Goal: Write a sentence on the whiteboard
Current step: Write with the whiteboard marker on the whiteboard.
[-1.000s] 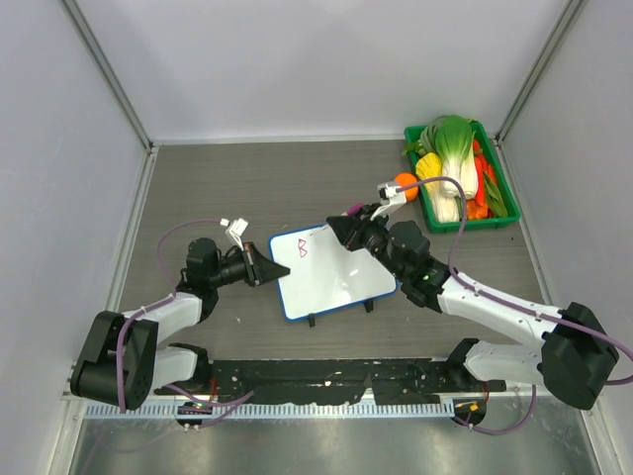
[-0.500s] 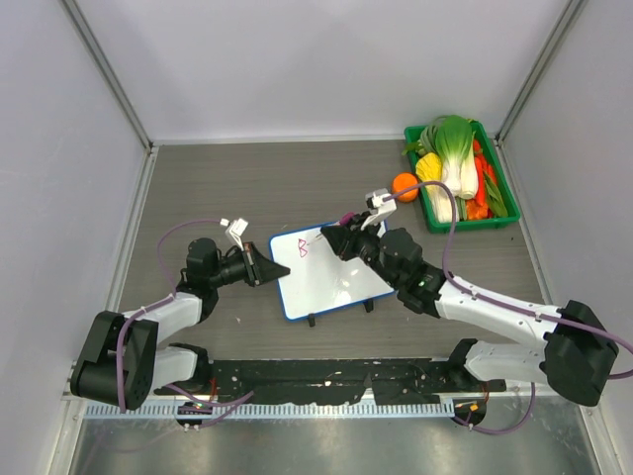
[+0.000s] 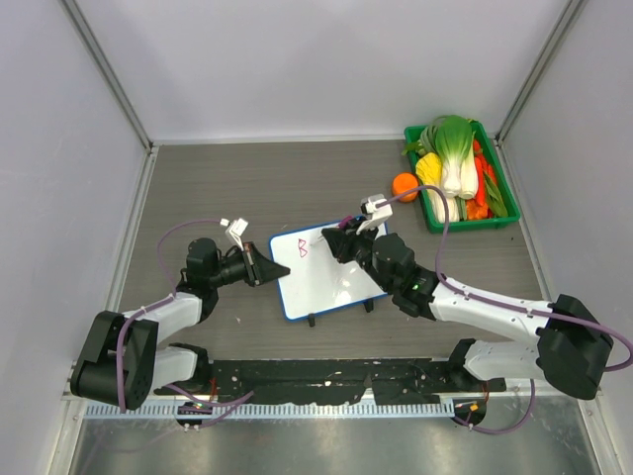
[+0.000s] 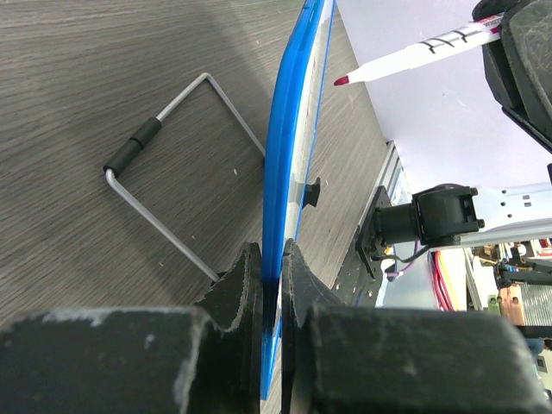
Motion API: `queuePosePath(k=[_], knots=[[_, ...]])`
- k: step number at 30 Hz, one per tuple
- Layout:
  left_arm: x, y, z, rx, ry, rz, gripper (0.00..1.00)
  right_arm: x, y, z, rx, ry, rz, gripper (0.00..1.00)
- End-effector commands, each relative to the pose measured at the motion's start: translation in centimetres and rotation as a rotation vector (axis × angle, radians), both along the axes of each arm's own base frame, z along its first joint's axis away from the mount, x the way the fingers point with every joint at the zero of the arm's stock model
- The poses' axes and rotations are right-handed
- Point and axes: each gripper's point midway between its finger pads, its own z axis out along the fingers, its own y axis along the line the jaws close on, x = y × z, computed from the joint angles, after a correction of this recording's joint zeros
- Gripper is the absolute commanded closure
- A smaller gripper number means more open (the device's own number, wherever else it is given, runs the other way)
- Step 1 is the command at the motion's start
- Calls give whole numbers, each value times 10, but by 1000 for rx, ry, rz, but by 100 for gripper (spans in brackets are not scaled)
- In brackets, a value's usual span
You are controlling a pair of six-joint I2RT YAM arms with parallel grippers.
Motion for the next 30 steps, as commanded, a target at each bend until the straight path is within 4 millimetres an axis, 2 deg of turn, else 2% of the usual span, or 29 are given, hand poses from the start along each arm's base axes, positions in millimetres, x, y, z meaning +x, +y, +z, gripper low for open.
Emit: queuePosePath(k=[1, 7, 15, 30], knots=[[10, 10, -22, 90, 13, 65, 100, 7, -1, 25, 74, -66, -37, 99], [11, 10, -23, 91, 13, 69, 100, 6, 3, 24, 87, -63, -22, 99], [10, 10, -22, 89, 11, 65, 100, 10, 8, 9, 56, -35, -29, 99], [10, 9, -22, 88, 10, 64, 100, 11, 1, -13, 14, 0, -54, 99]])
